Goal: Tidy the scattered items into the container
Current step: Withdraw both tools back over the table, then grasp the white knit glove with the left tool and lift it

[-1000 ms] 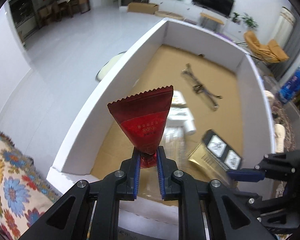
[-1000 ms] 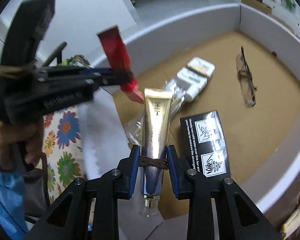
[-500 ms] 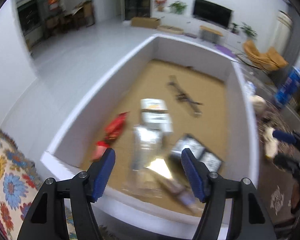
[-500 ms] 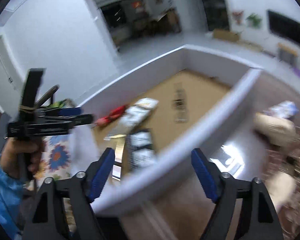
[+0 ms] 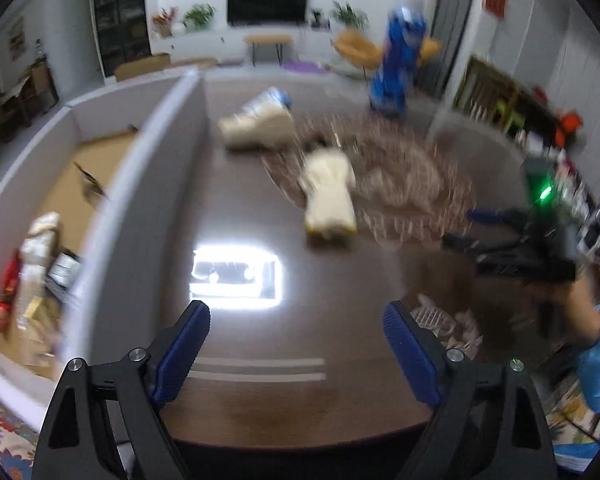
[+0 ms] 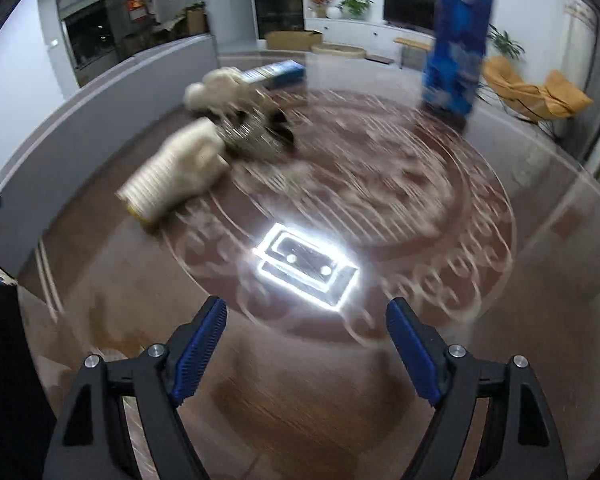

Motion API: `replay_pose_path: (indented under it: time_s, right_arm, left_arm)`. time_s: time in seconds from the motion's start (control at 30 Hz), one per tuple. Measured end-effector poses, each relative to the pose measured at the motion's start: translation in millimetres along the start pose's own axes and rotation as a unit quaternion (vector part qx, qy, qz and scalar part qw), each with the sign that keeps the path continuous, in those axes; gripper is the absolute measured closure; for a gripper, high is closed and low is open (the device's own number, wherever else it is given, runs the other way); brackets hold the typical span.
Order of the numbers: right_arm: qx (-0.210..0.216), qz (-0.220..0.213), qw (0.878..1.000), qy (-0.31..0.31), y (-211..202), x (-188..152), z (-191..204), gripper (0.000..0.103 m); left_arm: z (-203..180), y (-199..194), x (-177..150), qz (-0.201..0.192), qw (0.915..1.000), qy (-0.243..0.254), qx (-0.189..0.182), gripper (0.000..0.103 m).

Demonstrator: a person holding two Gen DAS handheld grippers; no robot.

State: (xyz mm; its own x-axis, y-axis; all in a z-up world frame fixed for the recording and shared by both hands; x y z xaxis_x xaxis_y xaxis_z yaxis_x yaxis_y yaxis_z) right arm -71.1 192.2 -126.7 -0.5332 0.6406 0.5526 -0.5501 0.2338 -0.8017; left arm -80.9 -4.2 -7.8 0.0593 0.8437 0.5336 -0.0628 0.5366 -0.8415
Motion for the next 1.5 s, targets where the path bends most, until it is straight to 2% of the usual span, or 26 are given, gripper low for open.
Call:
replay_pose_path:
  time_s: [0.13, 0.23, 0.3, 0.37, 0.43, 0.47, 0.63, 0.77, 0.83, 1.07, 1.3, 1.37, 1.43, 1.47, 1.5]
  right_arm:
    - [-0.005, -0.008, 1.000, -0.011, 1, -16, -10, 0.019]
    - [-0.008, -0.018, 1.000, -0.020, 2, -17, -4, 0.013]
    - [-0.007, -0.018, 1.000, -0.022, 5, -17, -3, 0.005]
    - [-0.003, -0.012, 1.000, -0.028, 8, -17, 0, 0.000]
    - [-0.001, -0.012, 0.999, -0.030, 9, -16, 1, 0.000]
    - [-0.002, -0.012, 0.999, -0.030, 9, -16, 1, 0.000]
    - [-0.004, -0.013, 1.000, -0.029, 10, -16, 1, 0.000]
    - [-0.005, -0.014, 1.000, -0.027, 11, -16, 1, 0.000]
    - [-0.006, -0.014, 1.000, -0.027, 11, -16, 1, 0.000]
    - [-0.008, -0.015, 1.000, -0.025, 10, -16, 0, 0.000]
    - [-0.010, -0.016, 1.000, -0.022, 10, -16, 0, 0.000]
    - [-0.011, -0.017, 1.000, -0.022, 10, -16, 0, 0.000]
    - [-0.012, -0.017, 1.000, -0.021, 10, -16, 0, 0.000]
    - [-0.012, -0.017, 1.000, -0.020, 11, -16, 0, 0.000]
    - [-0.012, -0.017, 1.000, -0.020, 10, -15, 0, 0.000]
  left_arm:
    - [-17, 48, -11, 0.031, 0.9994, 0.000, 0.011, 0.015]
    - [-22, 64, -13, 0.038, 0.9991, 0.004, 0.019, 0.015]
    - [-24, 72, -12, 0.044, 0.9987, 0.008, 0.025, 0.013]
    - [-27, 76, -5, 0.036, 0.9989, 0.015, 0.027, 0.013]
    - [-29, 81, 2, 0.037, 0.9988, 0.016, 0.027, 0.009]
    - [-30, 85, 5, 0.040, 0.9987, 0.018, 0.026, 0.001]
    - [-30, 94, 21, 0.027, 0.9992, 0.015, 0.025, 0.000]
    - [-29, 98, 27, -0.004, 0.9995, 0.007, 0.032, 0.000]
    - [-28, 102, 31, -0.007, 0.9994, 0.007, 0.032, 0.000]
    - [-30, 128, 70, 0.029, 0.9990, 0.029, 0.016, 0.000]
    - [-33, 151, 105, 0.043, 0.9975, 0.057, 0.000, 0.000]
    - [-30, 156, 113, 0.046, 0.9975, 0.053, 0.003, 0.000]
    - [-20, 157, 116, 0.044, 0.9985, 0.028, 0.018, 0.000]
    - [-15, 157, 117, 0.037, 0.9988, 0.013, 0.027, 0.003]
    - [-11, 154, 116, 0.028, 0.9990, 0.004, 0.033, 0.014]
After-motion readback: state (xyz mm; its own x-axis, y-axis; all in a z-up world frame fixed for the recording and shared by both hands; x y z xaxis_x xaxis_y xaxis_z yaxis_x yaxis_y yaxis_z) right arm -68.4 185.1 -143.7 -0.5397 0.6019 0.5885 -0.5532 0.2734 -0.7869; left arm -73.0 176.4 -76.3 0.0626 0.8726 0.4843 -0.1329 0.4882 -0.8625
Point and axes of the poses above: each gripper's, at about its wrist camera, not at the fingertips, and y roughly the way its jaws point, z to its left, x to its top, the point moved 6 cm from there along y, roughly the way its jaws point, and after that the axes turned 3 degrees about y, right-handed, at the moved point
